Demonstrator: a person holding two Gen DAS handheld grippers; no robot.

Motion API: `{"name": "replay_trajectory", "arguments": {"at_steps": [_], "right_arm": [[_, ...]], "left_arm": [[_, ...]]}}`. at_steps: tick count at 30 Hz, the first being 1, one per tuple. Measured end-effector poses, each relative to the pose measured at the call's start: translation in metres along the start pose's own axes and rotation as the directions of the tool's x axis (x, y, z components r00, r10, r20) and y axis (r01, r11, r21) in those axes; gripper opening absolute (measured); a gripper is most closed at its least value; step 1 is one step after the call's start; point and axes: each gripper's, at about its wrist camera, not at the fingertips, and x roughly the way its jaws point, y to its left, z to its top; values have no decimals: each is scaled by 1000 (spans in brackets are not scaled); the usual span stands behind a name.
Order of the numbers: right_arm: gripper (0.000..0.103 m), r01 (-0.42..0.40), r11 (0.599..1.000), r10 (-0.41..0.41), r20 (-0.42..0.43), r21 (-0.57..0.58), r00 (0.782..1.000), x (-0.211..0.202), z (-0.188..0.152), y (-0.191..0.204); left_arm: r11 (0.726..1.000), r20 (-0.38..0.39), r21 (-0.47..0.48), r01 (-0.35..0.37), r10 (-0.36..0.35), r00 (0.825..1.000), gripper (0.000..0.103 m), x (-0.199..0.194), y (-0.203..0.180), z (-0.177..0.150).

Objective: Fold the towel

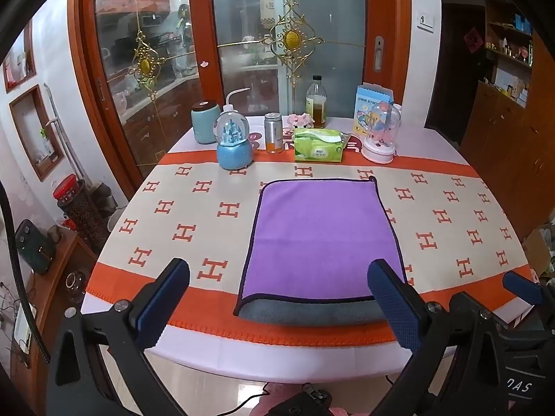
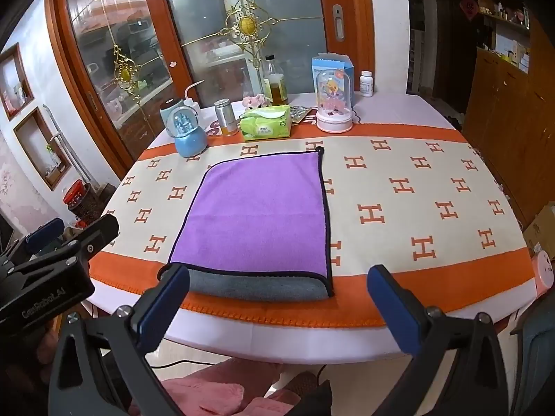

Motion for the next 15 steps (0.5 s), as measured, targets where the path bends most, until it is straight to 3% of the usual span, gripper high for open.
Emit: {"name": "replay_trajectory", "arguments": {"at_steps": [15], "right_arm": [[102,3,1000,-3,-2,3,1000,-3,0,1]], "left_arm": [[1000,-5,0,-12,12,1000,102,-1,-1,0]]}}
